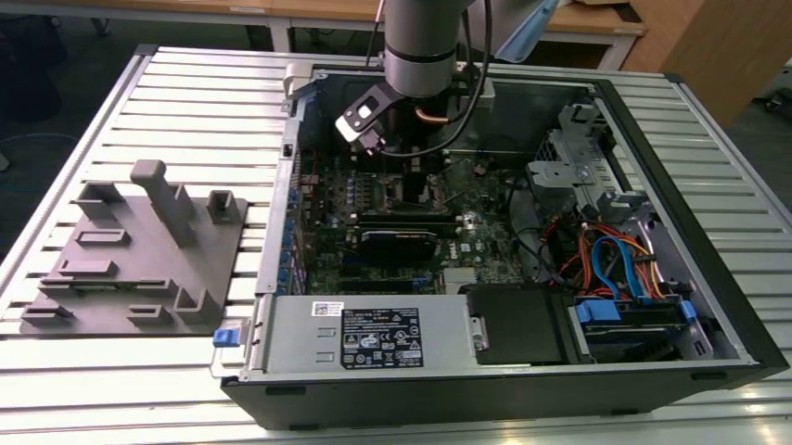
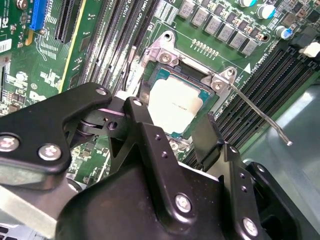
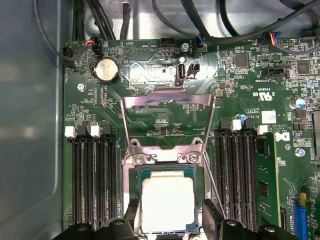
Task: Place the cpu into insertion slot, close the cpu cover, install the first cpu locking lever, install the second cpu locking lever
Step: 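Place the cpu into insertion slot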
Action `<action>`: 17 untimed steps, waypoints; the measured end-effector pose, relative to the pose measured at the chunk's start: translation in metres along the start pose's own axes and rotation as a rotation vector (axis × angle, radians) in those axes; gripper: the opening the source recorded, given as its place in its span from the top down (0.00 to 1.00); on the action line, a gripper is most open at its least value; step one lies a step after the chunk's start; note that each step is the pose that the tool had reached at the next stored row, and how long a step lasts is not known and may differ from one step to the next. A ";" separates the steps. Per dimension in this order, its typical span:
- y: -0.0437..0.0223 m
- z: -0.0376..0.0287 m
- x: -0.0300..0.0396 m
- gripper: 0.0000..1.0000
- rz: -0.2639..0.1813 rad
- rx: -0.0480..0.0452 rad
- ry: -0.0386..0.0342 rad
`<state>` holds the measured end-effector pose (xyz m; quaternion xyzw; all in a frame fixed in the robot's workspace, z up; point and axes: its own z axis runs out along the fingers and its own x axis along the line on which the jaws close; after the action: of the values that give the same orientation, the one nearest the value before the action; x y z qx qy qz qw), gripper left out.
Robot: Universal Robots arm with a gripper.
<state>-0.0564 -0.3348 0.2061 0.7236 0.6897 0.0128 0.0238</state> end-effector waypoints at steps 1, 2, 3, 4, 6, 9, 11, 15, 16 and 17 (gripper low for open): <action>0.0000 -0.0001 0.0000 0.40 0.000 0.0000 -0.0001; 0.0000 0.0000 0.0000 0.40 0.000 0.0000 0.0000; 0.0000 0.0000 0.0000 0.40 0.000 0.0000 -0.0001; 0.0000 -0.0001 0.0000 0.40 0.000 0.0000 -0.0001; 0.0000 -0.0001 0.0000 0.40 0.000 0.0000 -0.0001; 0.0000 -0.0001 0.0000 0.40 0.000 0.0000 -0.0001; 0.0000 -0.0001 0.0000 0.40 0.000 0.0000 -0.0001; 0.0000 -0.0002 0.0000 0.54 0.000 0.0000 -0.0001; 0.0000 -0.0002 0.0000 0.59 0.000 0.0000 -0.0001; 0.0000 -0.0002 0.0000 0.59 0.000 0.0000 -0.0001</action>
<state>-0.0564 -0.3348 0.2063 0.7236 0.6896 0.0128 0.0238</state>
